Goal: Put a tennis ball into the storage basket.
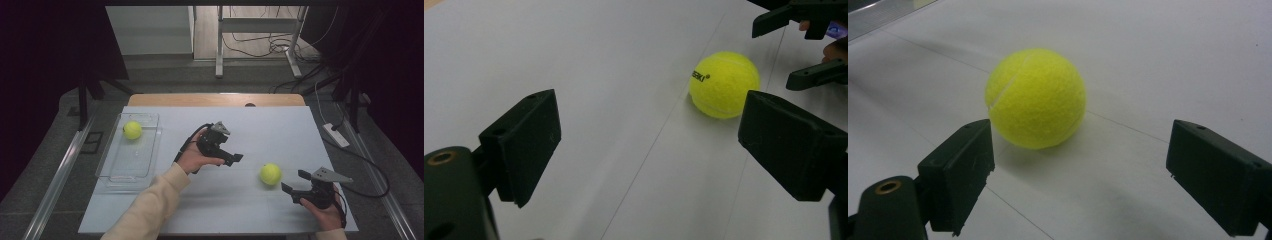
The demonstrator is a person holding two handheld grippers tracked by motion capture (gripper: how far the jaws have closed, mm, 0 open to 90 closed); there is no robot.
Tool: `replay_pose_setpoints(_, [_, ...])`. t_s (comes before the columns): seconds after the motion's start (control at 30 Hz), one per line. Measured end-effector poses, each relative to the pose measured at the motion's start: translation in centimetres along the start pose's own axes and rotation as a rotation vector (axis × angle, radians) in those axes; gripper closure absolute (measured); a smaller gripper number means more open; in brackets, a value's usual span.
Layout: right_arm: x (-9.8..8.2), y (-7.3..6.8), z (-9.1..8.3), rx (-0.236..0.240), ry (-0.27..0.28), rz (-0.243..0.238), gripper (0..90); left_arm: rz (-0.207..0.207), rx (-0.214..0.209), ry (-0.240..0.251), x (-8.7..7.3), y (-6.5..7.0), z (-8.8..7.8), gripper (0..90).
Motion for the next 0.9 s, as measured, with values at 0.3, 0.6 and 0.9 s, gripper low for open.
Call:
replay_pose_setpoints(0.3, [0.0, 0.0, 0.0, 0.002, 0.000, -0.001, 12.1, 0.012, -0.013, -0.020, -0.1, 0.5, 0.8, 11.3])
replay_pose_setpoints(0.6, [0.0, 0.0, 0.0, 0.006, -0.002, -0.002, 12.0, 0.016, -0.029, -0.032, -0.2, 1.1, 1.7, 11.2])
replay_pose_setpoints(0.9, [0.0, 0.0, 0.0, 0.007, -0.003, -0.003, 12.0, 0.014, -0.038, -0.040, -0.2, 1.4, 2.5, 11.3])
Point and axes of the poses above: each handheld gripper's, and its own axes: z roughly forward along the jaws, x roughly out of its top, y roughly to its right, the point moved 4 cm from there along z, roughly forward along the jaws, and after that the axes turned 14 degrees about y, right-handed, at the moved point
